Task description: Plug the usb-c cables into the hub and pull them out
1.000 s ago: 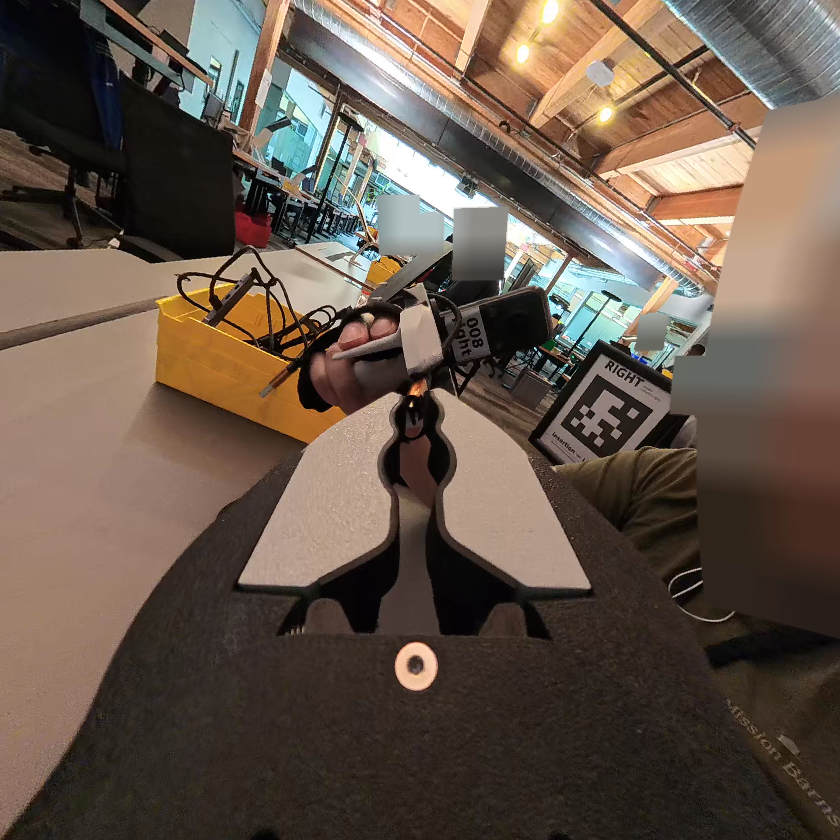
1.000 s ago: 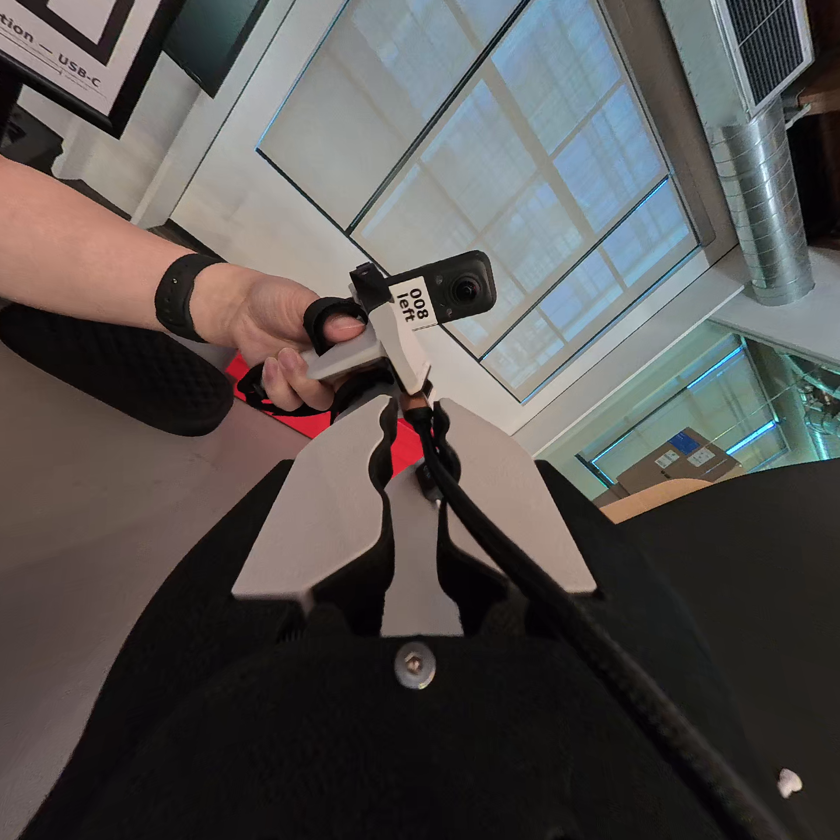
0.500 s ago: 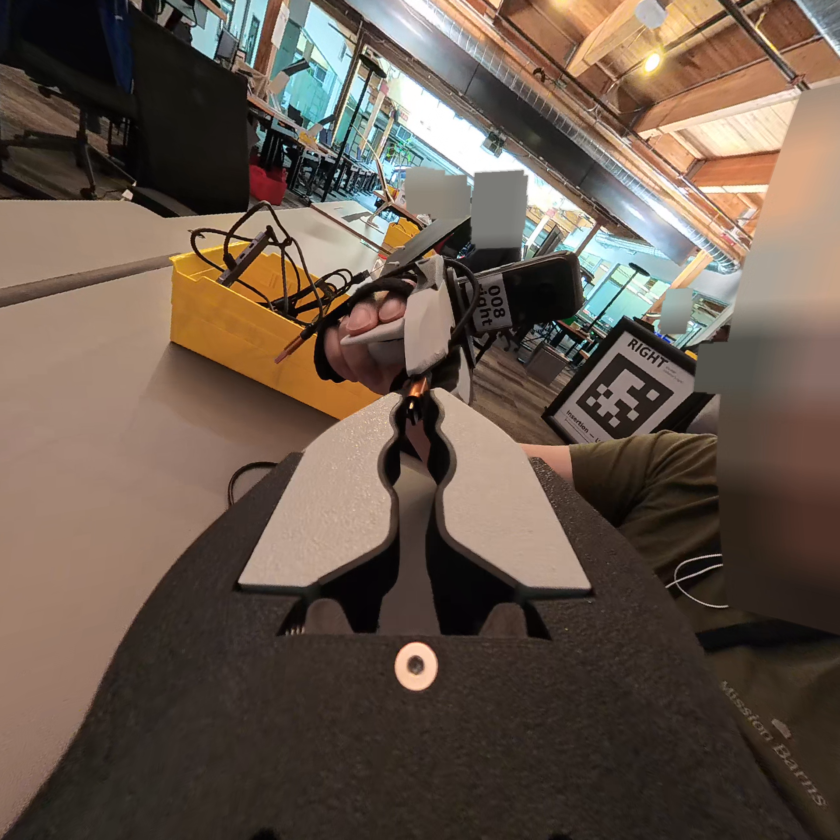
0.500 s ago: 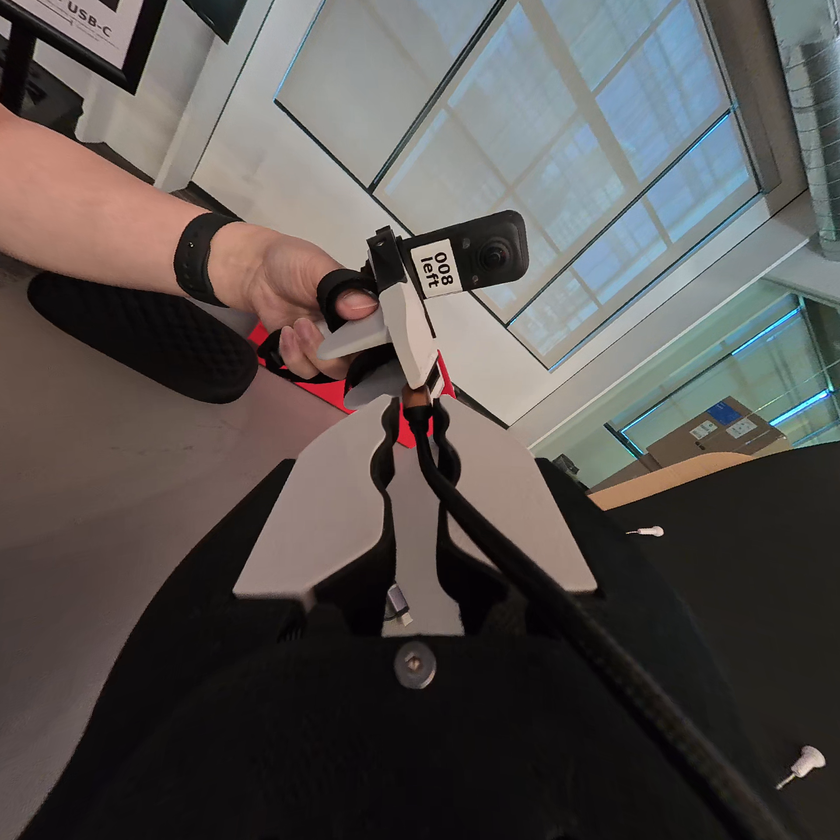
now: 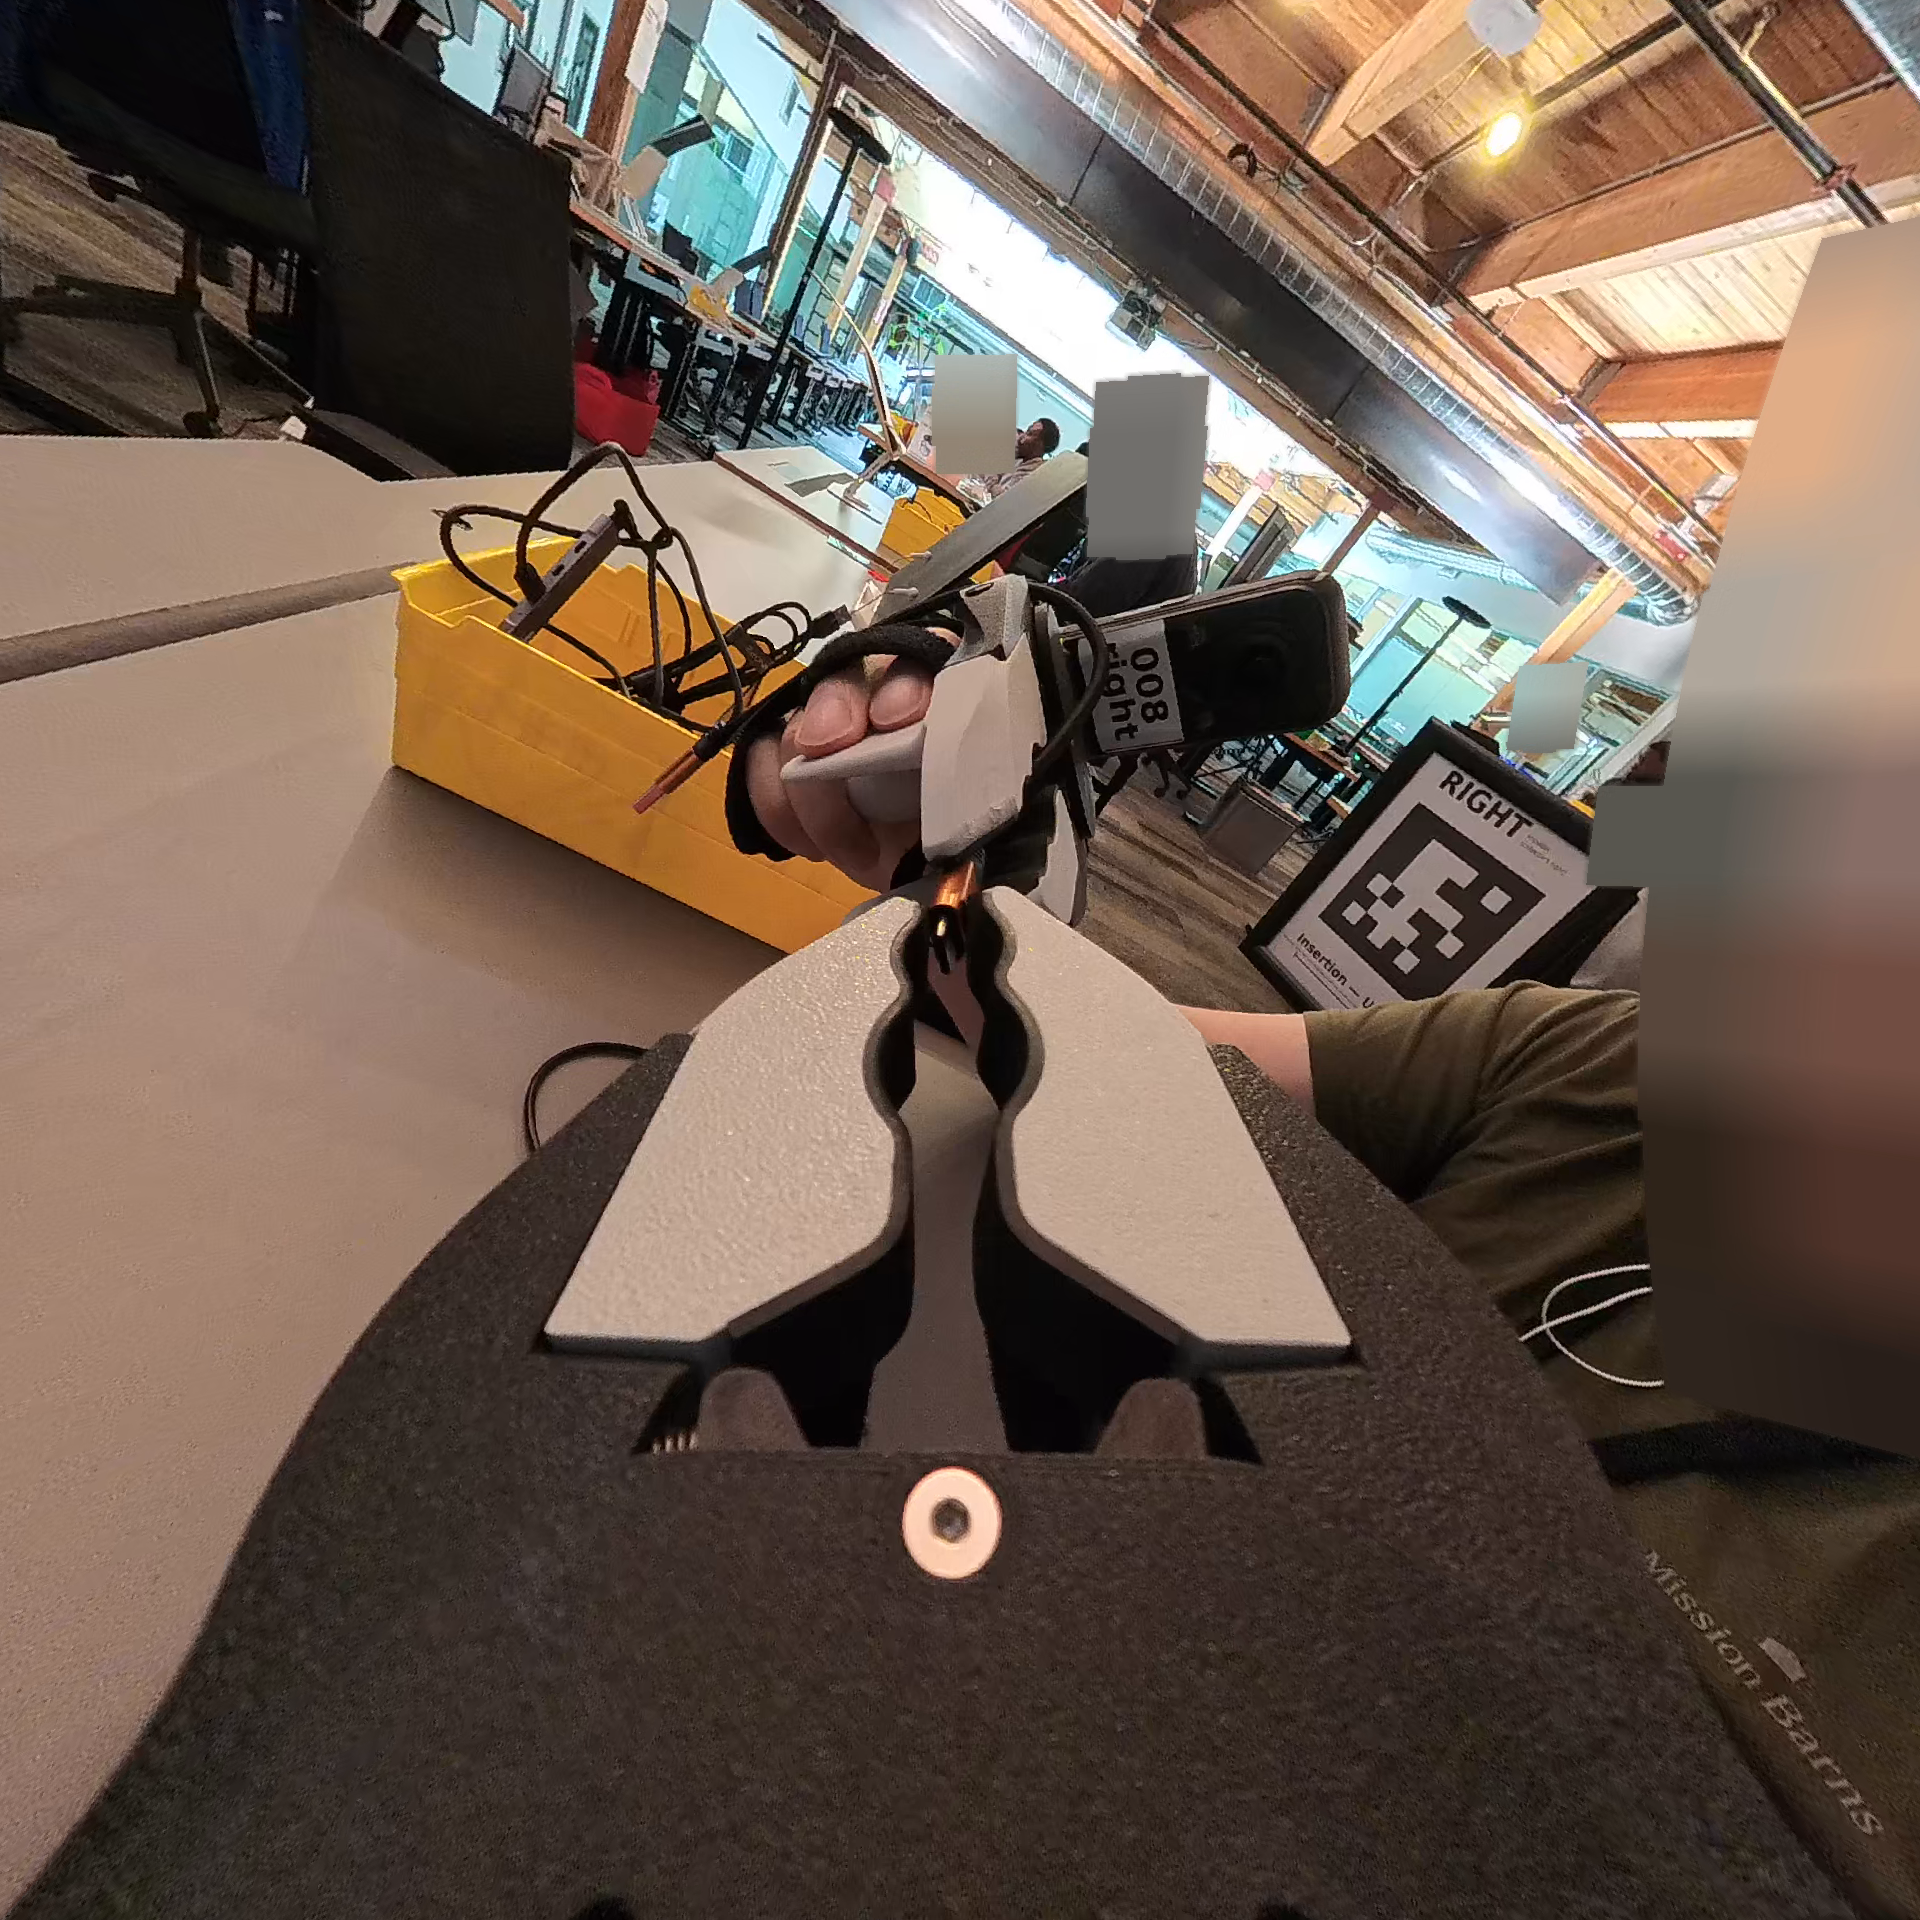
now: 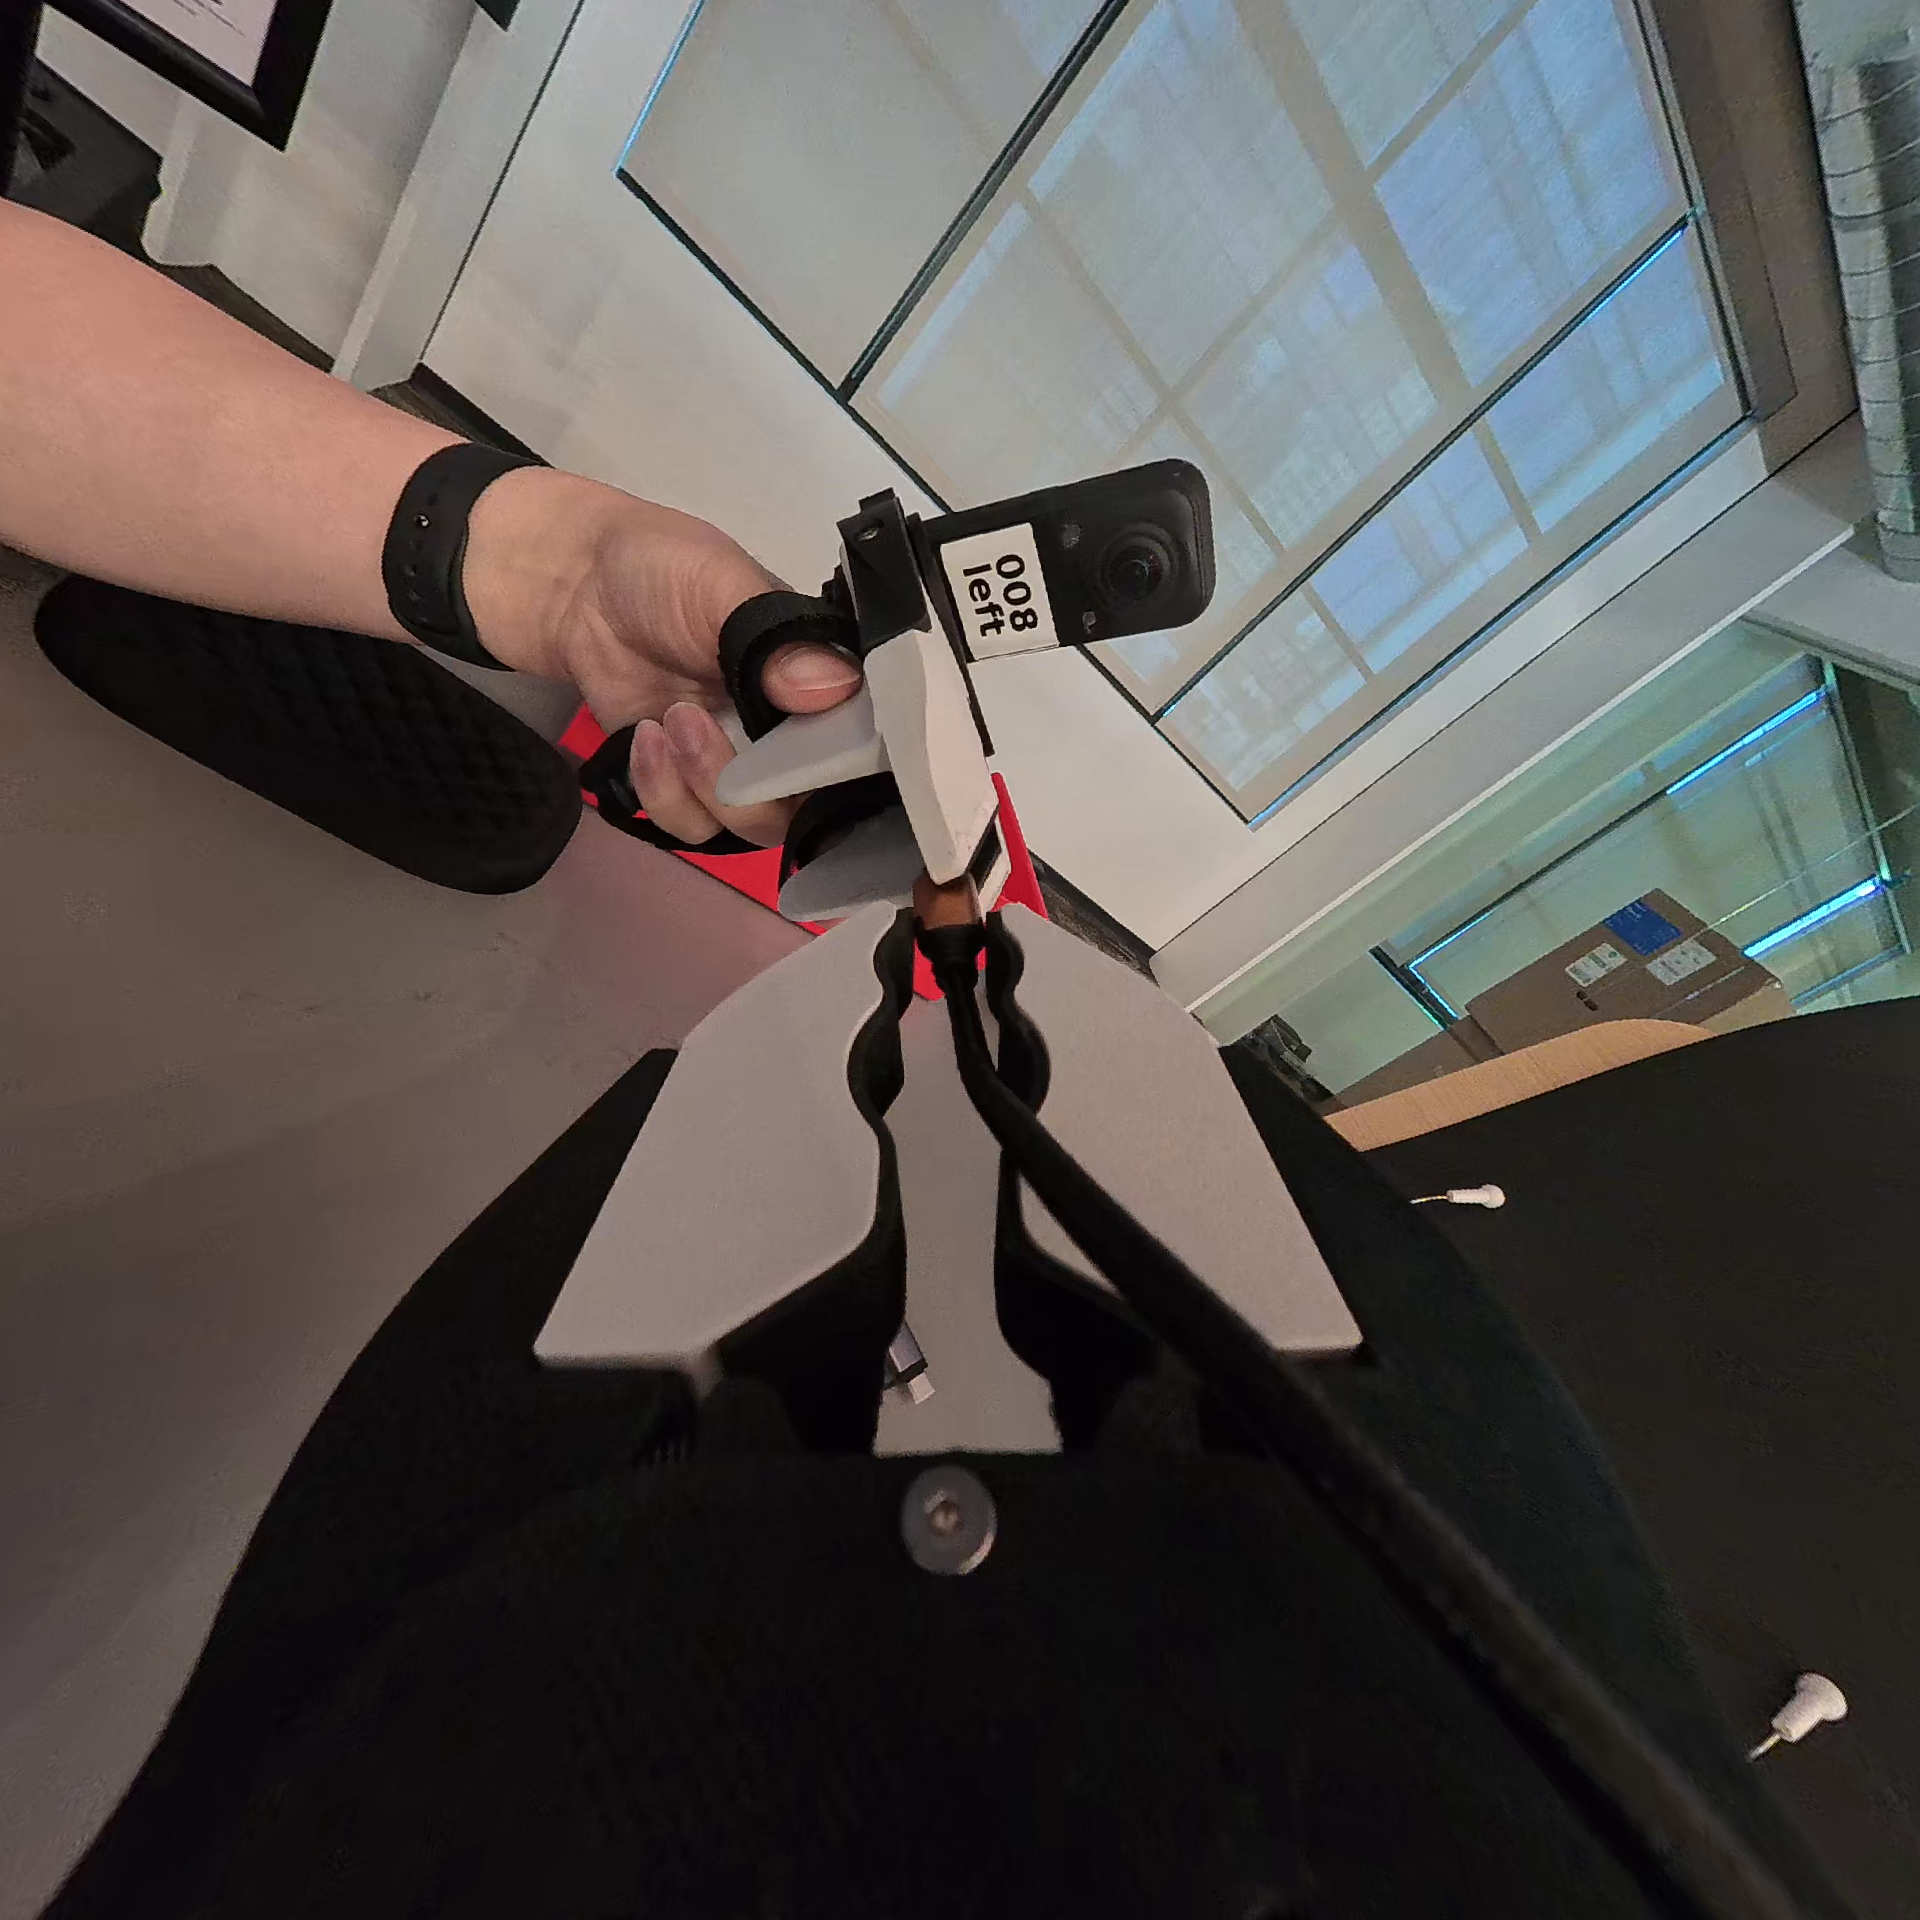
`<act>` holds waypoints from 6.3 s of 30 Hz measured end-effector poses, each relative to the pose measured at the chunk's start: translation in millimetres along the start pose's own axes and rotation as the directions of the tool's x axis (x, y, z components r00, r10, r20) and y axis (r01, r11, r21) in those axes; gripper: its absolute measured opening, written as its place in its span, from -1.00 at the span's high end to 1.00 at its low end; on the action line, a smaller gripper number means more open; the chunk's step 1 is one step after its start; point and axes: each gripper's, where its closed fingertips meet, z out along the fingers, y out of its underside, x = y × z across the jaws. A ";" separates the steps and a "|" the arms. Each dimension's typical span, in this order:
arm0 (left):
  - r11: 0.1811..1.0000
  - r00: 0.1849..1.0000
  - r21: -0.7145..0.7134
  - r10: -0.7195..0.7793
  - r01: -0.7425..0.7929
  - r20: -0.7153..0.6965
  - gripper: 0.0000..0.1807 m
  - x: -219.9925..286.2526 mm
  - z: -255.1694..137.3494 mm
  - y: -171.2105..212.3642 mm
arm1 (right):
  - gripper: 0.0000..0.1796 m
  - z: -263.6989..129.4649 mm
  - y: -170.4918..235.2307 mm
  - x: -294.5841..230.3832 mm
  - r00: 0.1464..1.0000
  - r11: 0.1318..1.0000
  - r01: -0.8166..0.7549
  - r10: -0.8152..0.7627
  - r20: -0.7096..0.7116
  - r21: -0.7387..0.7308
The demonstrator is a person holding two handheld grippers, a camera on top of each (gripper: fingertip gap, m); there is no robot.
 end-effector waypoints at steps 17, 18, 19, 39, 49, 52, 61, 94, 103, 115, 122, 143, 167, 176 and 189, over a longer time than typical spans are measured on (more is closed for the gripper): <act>0.999 0.999 -0.027 -0.031 0.031 0.010 0.93 -4.0 -1.4 1.1 | 0.85 1.3 3.9 -1.6 0.999 0.998 0.051 -0.051 -0.007 -0.040; 0.999 0.999 -0.030 -0.030 0.030 0.010 0.93 -4.0 -1.7 1.6 | 0.85 1.2 3.9 -2.0 0.999 0.998 0.053 -0.053 -0.004 -0.040; 0.999 1.000 -0.033 -0.029 0.030 0.011 0.93 -3.8 -1.9 2.2 | 0.85 1.2 3.9 -2.6 0.998 0.998 0.055 -0.055 -0.002 -0.041; 0.767 0.770 -0.491 0.582 -0.414 0.260 0.66 -75.5 -60.6 92.2 | 0.85 -41.8 -13.5 45.8 0.987 0.998 -0.021 0.011 -0.158 -0.064; 0.539 0.656 -0.762 0.727 -0.359 0.204 0.49 -143.1 -74.3 155.7 | 0.85 -57.3 -24.9 52.9 0.983 0.999 -0.002 -0.007 -0.184 -0.049; 0.530 0.616 -0.756 0.757 -0.385 0.217 0.53 -149.7 -72.0 153.3 | 0.85 -58.1 -22.8 53.3 0.983 0.998 0.007 -0.018 -0.184 -0.063; 0.619 0.729 -0.725 0.640 -0.301 0.244 0.71 -150.8 -69.9 157.7 | 0.85 -54.8 -18.9 50.2 0.987 0.997 0.008 -0.021 -0.161 -0.082; 0.924 0.806 -0.367 0.297 -0.106 0.512 0.75 -139.0 -10.3 45.1 | 0.86 -102.8 -2.4 125.5 0.744 0.965 -0.167 -0.010 -0.668 -0.201; 0.957 0.756 -0.157 0.290 -0.245 0.587 0.75 -115.9 10.4 -53.4 | 0.86 -81.8 29.0 119.3 0.703 0.942 -0.246 0.010 -0.711 -0.230; 0.981 0.757 -0.109 0.195 -0.163 0.624 0.76 -146.6 -14.2 -38.7 | 0.86 -40.2 99.2 86.3 0.695 0.835 -0.530 0.331 -0.639 -0.144; 0.971 0.759 -0.093 0.230 -0.220 0.609 0.76 -134.8 -15.5 -46.7 | 0.86 -28.0 107.4 75.3 0.711 0.845 -0.507 0.297 -0.637 -0.171; 0.941 0.765 -0.125 0.330 -0.316 0.552 0.76 -114.6 19.4 -46.0 | 0.86 -36.1 92.2 84.5 0.688 0.868 -0.484 0.301 -0.660 -0.109; 0.806 0.585 -0.254 0.570 -0.535 0.577 0.76 -96.3 26.4 -55.2 | 0.86 -38.5 79.2 86.7 0.678 0.907 -0.414 0.250 -0.691 -0.077; 0.816 0.633 -0.114 0.520 -0.567 0.573 0.97 -80.8 25.7 -67.4 | 0.87 -39.2 79.0 85.6 0.701 0.923 -0.373 0.212 -0.680 -0.096; 0.911 0.778 -0.089 0.392 -0.403 0.491 1.00 -75.1 9.5 -61.5 | 0.88 -24.7 101.8 70.6 0.746 0.905 -0.407 0.252 -0.616 -0.123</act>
